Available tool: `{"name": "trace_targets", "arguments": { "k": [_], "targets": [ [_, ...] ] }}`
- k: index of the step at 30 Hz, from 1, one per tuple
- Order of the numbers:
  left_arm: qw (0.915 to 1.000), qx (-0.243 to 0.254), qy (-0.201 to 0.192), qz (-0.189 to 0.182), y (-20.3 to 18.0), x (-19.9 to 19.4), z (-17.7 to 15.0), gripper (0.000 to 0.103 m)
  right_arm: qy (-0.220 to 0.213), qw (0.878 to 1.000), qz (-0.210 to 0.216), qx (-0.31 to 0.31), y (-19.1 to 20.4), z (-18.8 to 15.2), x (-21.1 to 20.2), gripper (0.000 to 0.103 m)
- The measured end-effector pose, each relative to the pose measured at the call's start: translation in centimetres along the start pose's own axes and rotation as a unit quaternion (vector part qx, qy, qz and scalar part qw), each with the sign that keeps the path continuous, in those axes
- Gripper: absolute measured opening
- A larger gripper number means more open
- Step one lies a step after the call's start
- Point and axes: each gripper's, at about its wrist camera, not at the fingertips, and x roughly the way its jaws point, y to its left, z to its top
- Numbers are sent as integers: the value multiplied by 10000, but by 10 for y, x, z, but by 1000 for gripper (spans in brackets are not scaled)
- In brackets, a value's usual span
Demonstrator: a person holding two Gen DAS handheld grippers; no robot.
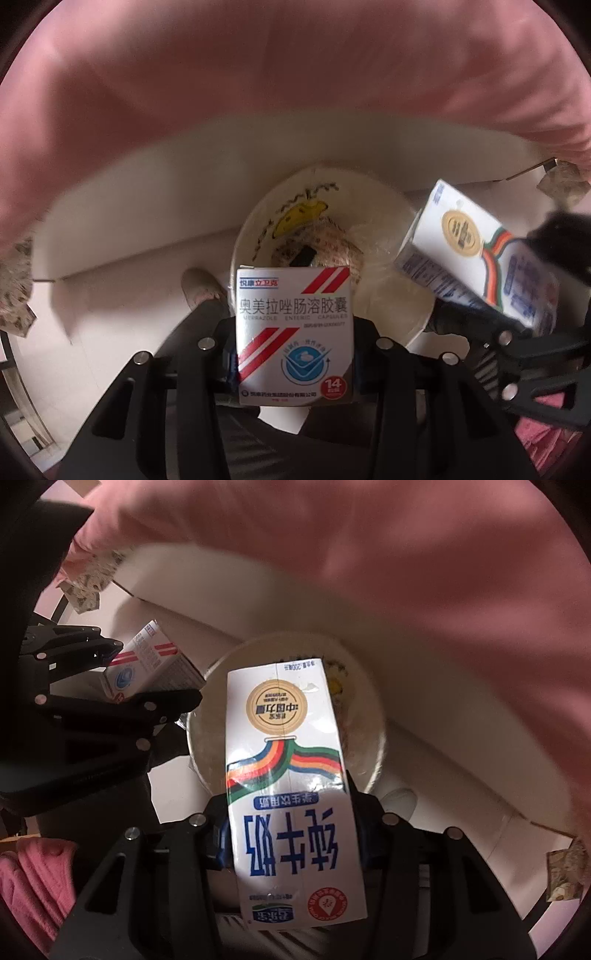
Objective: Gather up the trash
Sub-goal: 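Carry the medicine box and milk carton with both tools over the trash bin, then open both tools to drop the box and carton into the bin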
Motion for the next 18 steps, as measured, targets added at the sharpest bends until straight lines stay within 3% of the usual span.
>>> {"name": "trace_targets", "arguments": {
  "k": [7, 18],
  "targets": [
    [9977, -361, 484, -305, 15, 47, 5, 45, 362, 9988, 143, 307, -14, 6, 49, 50],
    [9924, -637, 909, -530, 21, 95, 15, 45, 819, 9953, 72, 504, -23, 10, 107, 50]
  ]
}}
